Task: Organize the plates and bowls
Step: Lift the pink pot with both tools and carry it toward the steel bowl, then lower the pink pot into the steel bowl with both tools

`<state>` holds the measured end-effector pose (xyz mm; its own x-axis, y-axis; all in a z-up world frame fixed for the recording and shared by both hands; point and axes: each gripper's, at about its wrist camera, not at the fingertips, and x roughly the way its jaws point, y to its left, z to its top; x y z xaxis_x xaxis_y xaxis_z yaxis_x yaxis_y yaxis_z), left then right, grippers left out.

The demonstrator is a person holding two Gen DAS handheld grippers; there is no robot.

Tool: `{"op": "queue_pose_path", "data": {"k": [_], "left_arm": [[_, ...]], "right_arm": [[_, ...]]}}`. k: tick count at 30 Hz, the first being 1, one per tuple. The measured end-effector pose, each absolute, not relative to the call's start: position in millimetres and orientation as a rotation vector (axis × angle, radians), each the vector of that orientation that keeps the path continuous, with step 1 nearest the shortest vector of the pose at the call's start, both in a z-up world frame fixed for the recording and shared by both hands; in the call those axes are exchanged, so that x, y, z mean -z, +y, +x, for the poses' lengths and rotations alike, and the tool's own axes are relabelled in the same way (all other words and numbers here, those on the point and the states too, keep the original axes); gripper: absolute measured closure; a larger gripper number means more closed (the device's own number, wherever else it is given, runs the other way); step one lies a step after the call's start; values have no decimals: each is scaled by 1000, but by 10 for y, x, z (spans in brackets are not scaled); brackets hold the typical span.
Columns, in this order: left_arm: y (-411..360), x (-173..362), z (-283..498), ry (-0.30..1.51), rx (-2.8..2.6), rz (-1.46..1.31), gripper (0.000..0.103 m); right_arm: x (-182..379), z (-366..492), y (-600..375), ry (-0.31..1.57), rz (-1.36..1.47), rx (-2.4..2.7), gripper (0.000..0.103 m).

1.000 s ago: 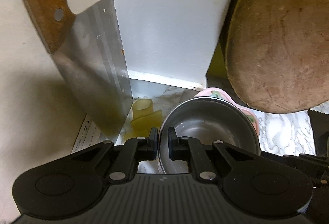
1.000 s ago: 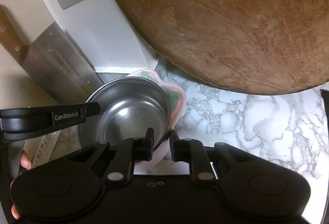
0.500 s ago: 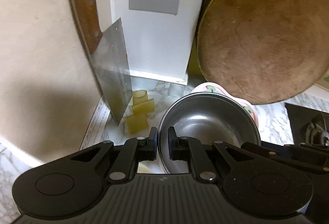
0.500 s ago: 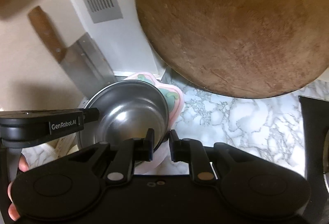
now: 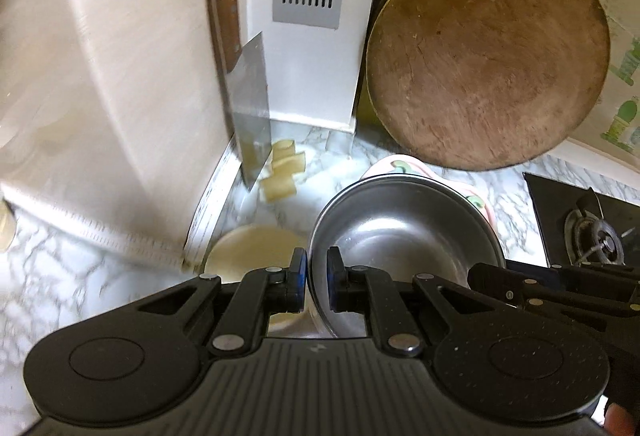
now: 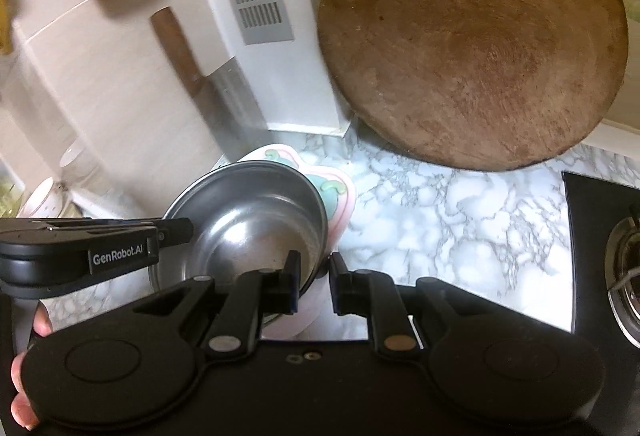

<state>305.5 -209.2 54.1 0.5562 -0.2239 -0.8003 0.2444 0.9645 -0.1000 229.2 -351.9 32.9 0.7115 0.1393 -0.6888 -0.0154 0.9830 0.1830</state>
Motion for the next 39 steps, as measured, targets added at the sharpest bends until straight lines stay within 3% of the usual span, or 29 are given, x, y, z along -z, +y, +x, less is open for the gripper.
{"op": "queue_pose_path", "data": {"k": [17,39], "left_arm": [[-1768,-210,2298,983,243,25,93],[-1728,356,2219,967,243,59,93]], "right_arm": [[70,1657,-3344,842,177,-156,87],[603,1631,-3238,890,176,-143,87]]}}
